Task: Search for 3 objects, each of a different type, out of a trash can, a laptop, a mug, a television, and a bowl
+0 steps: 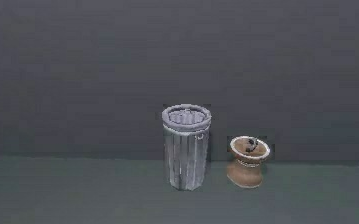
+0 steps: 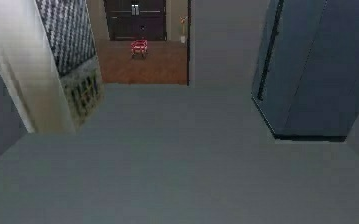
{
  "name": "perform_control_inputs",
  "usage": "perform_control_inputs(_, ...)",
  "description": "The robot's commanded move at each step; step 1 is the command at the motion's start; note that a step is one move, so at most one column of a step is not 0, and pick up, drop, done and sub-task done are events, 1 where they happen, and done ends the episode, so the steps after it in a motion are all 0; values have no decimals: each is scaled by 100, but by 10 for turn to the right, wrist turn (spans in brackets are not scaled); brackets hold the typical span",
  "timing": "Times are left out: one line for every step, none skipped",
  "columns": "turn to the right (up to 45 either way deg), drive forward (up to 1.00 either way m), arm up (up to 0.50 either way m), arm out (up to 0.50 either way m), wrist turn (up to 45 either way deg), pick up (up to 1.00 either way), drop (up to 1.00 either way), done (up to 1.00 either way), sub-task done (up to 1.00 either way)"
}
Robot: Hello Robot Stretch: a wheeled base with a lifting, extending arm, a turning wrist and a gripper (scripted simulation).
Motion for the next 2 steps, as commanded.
perform_control_inputs(0,60,0,0,0,0,0,0,0)
perform_control_inputs(0,0,0,0,0,0,0,100,0)
